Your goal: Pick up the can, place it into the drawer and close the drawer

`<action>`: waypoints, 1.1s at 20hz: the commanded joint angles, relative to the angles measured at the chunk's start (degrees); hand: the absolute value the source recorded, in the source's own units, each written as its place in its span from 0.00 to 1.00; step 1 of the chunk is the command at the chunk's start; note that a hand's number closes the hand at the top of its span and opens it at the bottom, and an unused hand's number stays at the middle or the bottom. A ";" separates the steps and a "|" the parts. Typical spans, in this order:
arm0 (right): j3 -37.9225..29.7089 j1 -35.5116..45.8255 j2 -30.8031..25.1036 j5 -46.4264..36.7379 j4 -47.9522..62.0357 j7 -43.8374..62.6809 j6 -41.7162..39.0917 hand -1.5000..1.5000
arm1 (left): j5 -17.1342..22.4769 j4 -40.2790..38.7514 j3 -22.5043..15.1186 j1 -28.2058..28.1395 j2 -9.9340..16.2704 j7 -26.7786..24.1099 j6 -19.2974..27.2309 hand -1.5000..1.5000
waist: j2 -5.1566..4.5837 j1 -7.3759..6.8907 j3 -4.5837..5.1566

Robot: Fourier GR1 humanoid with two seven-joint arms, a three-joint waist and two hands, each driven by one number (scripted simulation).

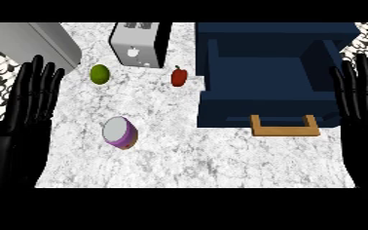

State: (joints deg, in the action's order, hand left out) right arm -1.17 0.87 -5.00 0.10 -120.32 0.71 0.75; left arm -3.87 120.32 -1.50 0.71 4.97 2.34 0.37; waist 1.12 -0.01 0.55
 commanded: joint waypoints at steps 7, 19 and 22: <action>-1.47 -1.94 -0.03 -0.69 4.49 8.38 1.26 0.00 | -4.71 -5.51 -6.12 -4.00 -4.21 7.24 3.87 0.00 | -1.71 0.67 -0.64; 0.20 -13.83 1.56 -1.92 -3.62 8.59 -0.59 0.00 | -10.36 6.79 -15.77 -8.55 -4.26 20.84 7.91 0.00 | -1.01 0.15 -0.55; -7.14 -9.31 -2.80 4.84 -1.47 11.47 -4.07 0.00 | -11.65 5.90 -18.91 -8.97 -4.95 21.01 12.33 0.00 | -1.04 0.09 -0.56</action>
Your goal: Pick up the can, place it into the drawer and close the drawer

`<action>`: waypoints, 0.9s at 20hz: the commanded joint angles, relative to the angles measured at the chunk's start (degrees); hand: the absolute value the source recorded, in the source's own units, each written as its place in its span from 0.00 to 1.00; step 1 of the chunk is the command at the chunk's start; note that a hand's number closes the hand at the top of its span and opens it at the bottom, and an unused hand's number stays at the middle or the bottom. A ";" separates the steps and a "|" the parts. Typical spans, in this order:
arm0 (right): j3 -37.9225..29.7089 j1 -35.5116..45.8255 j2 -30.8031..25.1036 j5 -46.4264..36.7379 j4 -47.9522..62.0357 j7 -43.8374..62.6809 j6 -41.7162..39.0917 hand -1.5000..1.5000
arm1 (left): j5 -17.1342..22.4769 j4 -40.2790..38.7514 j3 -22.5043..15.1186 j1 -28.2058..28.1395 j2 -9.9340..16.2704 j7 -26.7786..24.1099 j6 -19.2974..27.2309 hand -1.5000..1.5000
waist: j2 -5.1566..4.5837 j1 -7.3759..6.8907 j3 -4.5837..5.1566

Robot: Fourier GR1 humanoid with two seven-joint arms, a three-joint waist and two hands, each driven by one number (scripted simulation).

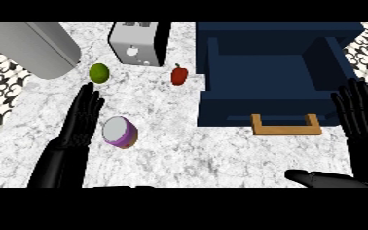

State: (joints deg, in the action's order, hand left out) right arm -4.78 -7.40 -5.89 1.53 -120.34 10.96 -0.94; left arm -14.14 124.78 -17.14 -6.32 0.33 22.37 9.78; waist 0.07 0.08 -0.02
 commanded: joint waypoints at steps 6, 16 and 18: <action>-2.90 -4.53 0.72 1.95 4.59 -8.25 -3.88 0.00 | 2.94 -5.49 5.26 5.43 -0.31 2.13 3.19 0.00 | -0.10 0.18 0.01; -5.40 -6.84 0.55 2.12 3.11 -8.08 -7.17 0.00 | 2.54 -7.17 3.05 -1.39 0.06 -4.68 1.94 0.00 | -0.02 -0.01 0.02; -6.89 -8.83 0.84 4.11 3.11 -10.85 -8.11 0.00 | 1.10 -12.79 2.23 6.20 -0.32 -2.52 6.40 0.00 | -0.05 0.31 0.00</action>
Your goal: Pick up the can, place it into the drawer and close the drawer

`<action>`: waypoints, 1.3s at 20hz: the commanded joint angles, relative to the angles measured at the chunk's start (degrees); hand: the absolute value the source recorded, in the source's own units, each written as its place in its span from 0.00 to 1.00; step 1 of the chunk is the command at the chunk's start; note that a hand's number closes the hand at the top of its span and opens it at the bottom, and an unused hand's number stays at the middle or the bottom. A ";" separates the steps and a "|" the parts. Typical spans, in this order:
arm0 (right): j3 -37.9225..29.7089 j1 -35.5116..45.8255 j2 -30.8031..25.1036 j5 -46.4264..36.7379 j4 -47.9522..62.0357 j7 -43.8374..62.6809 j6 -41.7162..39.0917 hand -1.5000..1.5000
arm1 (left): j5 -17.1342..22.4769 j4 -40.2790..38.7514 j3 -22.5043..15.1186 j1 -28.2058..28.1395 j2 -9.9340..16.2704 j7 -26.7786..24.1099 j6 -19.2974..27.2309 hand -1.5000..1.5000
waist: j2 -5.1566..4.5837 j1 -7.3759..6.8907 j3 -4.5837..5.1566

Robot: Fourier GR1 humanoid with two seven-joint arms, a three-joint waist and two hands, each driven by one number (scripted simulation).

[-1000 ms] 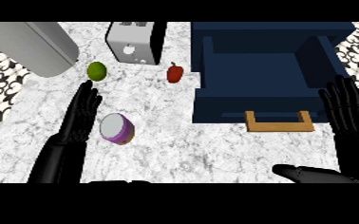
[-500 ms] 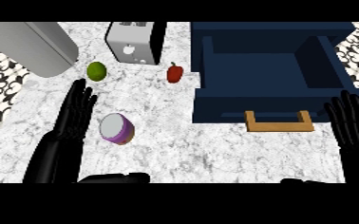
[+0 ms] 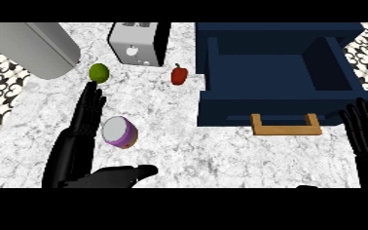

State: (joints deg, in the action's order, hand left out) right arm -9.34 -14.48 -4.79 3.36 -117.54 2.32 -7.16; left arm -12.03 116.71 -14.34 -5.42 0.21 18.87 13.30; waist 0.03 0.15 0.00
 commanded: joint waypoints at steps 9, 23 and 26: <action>-1.99 1.20 0.47 -0.27 0.89 0.07 -2.29 0.00 | 3.25 -10.37 3.01 -0.25 -0.18 -9.98 0.05 0.00 | 0.01 -0.07 0.00; -3.35 -3.00 2.60 -0.51 0.39 -4.39 -4.78 0.00 | 7.90 -23.85 11.12 -3.55 1.80 -25.49 -2.95 0.00 | 0.02 -0.05 0.00; -4.78 2.16 0.80 0.39 2.15 -0.30 -4.30 0.00 | 6.85 -28.12 11.13 0.21 0.64 -26.11 -2.09 0.00 | -0.01 -0.05 0.00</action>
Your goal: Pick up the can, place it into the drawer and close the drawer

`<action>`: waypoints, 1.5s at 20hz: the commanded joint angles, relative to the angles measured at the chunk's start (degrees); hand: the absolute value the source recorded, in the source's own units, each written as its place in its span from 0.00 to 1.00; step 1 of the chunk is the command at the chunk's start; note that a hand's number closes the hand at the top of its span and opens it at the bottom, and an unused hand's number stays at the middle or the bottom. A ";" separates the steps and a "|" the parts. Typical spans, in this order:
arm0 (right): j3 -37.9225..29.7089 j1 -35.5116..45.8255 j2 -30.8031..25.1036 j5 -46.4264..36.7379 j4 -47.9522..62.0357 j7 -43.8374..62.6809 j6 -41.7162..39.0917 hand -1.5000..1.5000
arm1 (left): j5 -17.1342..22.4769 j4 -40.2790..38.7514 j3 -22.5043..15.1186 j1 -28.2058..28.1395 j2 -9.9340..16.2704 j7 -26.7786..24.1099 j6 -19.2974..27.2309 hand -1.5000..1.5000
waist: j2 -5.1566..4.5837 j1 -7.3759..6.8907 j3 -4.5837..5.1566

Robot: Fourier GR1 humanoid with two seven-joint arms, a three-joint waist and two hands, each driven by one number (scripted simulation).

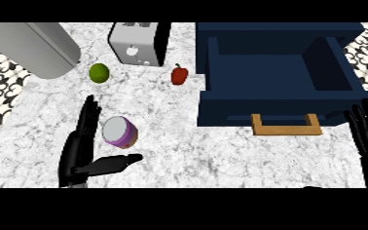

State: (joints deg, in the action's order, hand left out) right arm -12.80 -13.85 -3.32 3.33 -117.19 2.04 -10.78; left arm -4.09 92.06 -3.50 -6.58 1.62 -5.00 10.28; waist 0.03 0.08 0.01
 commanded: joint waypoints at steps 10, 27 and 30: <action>3.01 -4.03 3.18 -2.62 -6.36 1.13 0.16 0.00 | 2.95 -6.24 3.90 -2.56 2.58 -6.97 -5.03 0.00 | 0.04 0.02 -0.01; -1.87 0.93 0.72 0.73 -3.28 3.40 -0.97 0.00 | 4.30 -29.12 9.44 5.15 2.58 -19.77 -6.63 0.00 | -0.02 0.08 0.00; -2.03 0.01 1.68 0.49 -2.34 1.37 -1.41 0.00 | 3.92 -22.98 7.38 2.86 0.59 -17.04 -4.46 0.00 | 0.01 -0.01 -0.02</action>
State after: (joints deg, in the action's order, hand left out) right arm -13.97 -14.38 -1.59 3.30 -119.88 3.24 -11.85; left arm 0.33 66.31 5.15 -2.18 3.25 -22.62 4.72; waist 0.02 0.15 0.01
